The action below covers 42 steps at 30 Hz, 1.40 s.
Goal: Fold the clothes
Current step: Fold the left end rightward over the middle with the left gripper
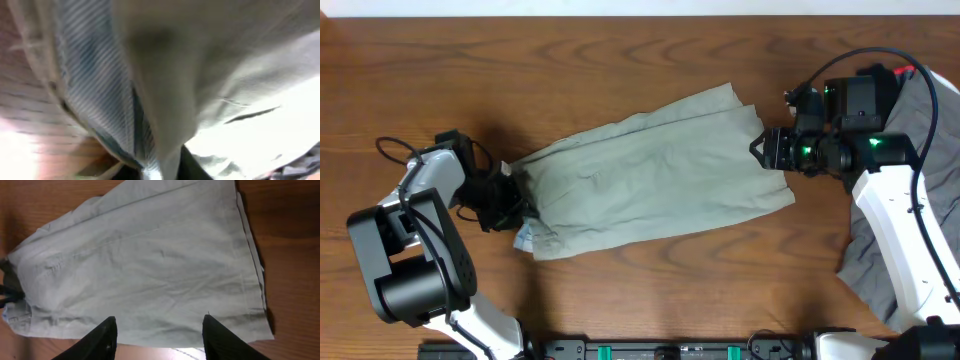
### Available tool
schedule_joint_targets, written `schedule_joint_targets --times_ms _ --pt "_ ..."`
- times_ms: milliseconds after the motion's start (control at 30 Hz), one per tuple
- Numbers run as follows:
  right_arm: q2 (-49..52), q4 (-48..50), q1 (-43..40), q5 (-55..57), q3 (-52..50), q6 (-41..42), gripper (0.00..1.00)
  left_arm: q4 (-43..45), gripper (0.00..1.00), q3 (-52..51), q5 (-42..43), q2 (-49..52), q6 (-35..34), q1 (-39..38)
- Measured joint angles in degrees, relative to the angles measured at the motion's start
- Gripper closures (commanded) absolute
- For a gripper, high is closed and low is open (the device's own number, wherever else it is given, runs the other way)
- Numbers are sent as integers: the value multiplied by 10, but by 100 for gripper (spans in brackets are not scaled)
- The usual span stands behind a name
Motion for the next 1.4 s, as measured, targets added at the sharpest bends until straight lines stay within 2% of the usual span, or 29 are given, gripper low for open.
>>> schedule_joint_targets --times_ms 267,467,667,833,1000,1400 --pt "0 -2 0 1 0 0 47 -129 94 48 1 -49 16 -1" --pt "0 -8 0 1 0 0 48 -252 94 169 -44 -143 26 -2" --pt "0 -20 0 1 0 0 48 -343 94 304 -93 -163 34 -9" --pt "0 -25 0 1 0 0 48 -345 94 342 -110 -163 36 -65" --pt "0 -31 0 1 0 0 48 -299 94 342 -118 -160 3 -157" --pt "0 -38 0 1 0 0 47 -188 94 342 -147 -47 -193 -325"
